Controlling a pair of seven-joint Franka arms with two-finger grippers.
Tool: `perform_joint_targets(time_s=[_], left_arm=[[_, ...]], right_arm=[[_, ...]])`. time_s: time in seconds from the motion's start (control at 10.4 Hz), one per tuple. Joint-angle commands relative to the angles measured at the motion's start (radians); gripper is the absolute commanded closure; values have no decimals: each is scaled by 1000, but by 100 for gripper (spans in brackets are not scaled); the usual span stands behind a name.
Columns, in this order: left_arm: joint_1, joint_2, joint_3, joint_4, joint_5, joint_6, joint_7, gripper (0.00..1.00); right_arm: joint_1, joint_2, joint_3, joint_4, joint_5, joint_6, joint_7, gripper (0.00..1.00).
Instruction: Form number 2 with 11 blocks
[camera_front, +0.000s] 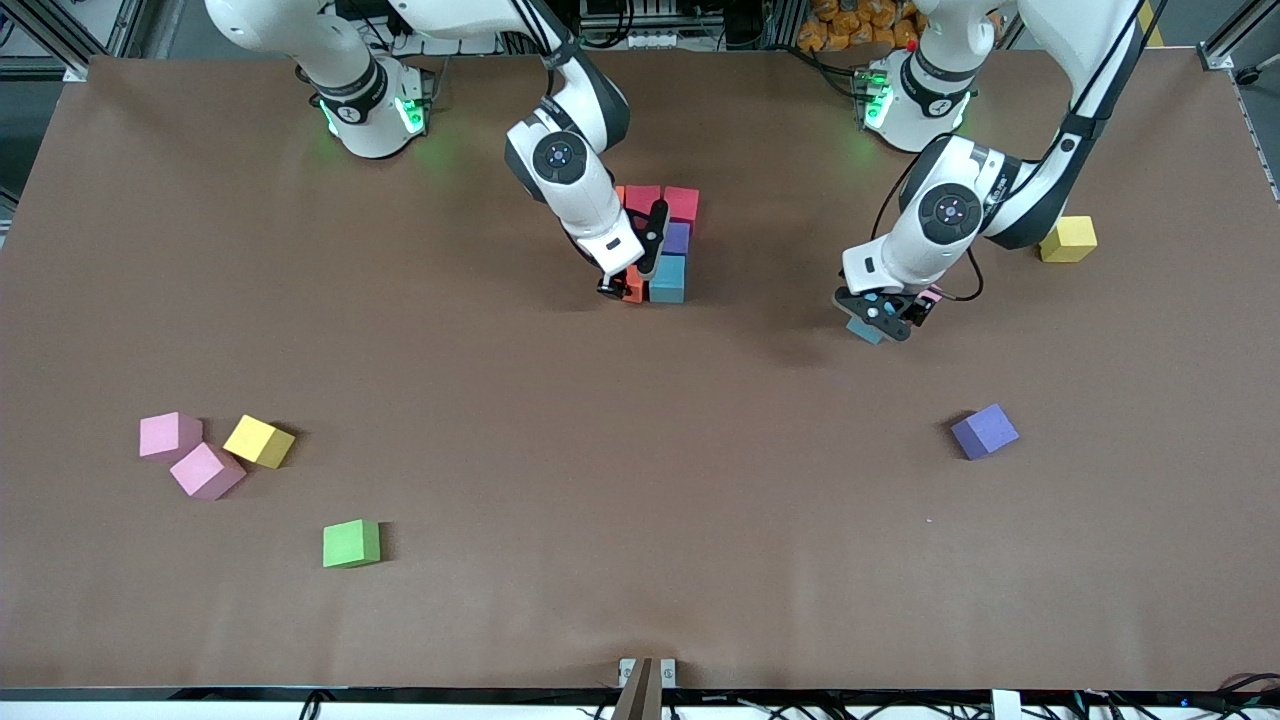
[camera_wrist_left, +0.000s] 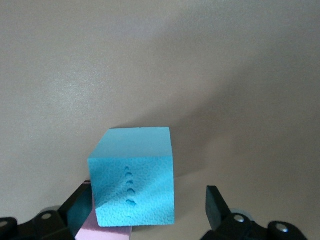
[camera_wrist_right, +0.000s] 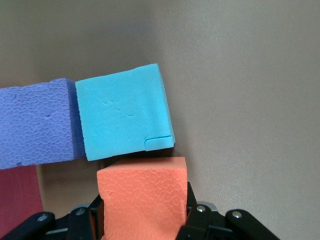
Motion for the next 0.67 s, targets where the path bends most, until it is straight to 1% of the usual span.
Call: perform_joint_targets(time_s=[0.0, 0.19, 0.29, 0.58], left_arm=[[5, 10, -2, -8, -14, 35, -5, 0], [7, 7, 3, -8, -6, 38, -5, 0], [7, 9, 27, -10, -4, 49, -5, 0], [7, 9, 33, -16, -3, 64, -4, 0]], right_arm=[[20, 7, -12, -1, 20, 24, -23, 81], [31, 15, -11, 1, 20, 44, -23, 81], [34, 16, -11, 1, 20, 52, -23, 81], [45, 27, -9, 1, 19, 66, -27, 81]])
